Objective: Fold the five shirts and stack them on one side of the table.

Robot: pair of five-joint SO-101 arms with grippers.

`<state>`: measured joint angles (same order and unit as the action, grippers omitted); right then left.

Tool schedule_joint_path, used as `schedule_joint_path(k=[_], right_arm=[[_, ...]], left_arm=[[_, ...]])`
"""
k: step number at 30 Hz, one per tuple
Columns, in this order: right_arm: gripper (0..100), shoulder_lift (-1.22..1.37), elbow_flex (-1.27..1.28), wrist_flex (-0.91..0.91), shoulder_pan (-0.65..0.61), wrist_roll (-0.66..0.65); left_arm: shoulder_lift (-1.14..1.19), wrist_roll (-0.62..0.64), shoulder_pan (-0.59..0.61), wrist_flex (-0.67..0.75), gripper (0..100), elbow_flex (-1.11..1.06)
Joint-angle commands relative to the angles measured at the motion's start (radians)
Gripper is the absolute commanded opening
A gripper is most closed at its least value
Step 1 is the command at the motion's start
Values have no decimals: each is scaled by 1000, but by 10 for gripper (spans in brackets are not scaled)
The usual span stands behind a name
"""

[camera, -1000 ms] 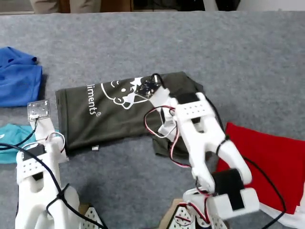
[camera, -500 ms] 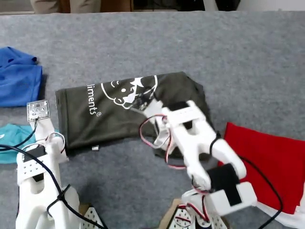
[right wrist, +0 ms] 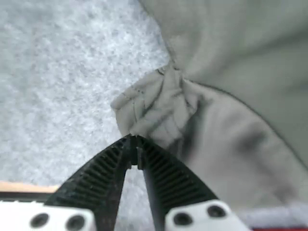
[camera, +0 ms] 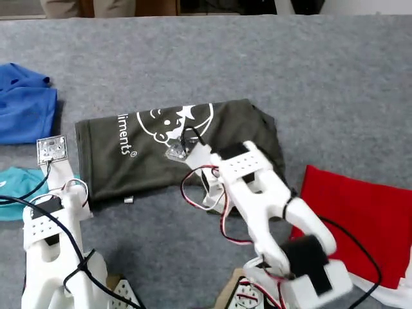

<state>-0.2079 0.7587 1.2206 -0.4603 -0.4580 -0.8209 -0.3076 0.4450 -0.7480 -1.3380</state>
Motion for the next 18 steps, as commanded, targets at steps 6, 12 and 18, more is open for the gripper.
schedule_joint_path(k=[6, 12, 18], right_arm=[[5, -243, -203, 183, -16, -14], [5, -38, -139, 29, -16, -25], [5, 131, -85, -87, -21, -25]], left_arm=[[-16, -3, 9, 12, 19, 3], [-16, -3, 9, 12, 19, 3], [-16, -3, 9, 12, 19, 2]])
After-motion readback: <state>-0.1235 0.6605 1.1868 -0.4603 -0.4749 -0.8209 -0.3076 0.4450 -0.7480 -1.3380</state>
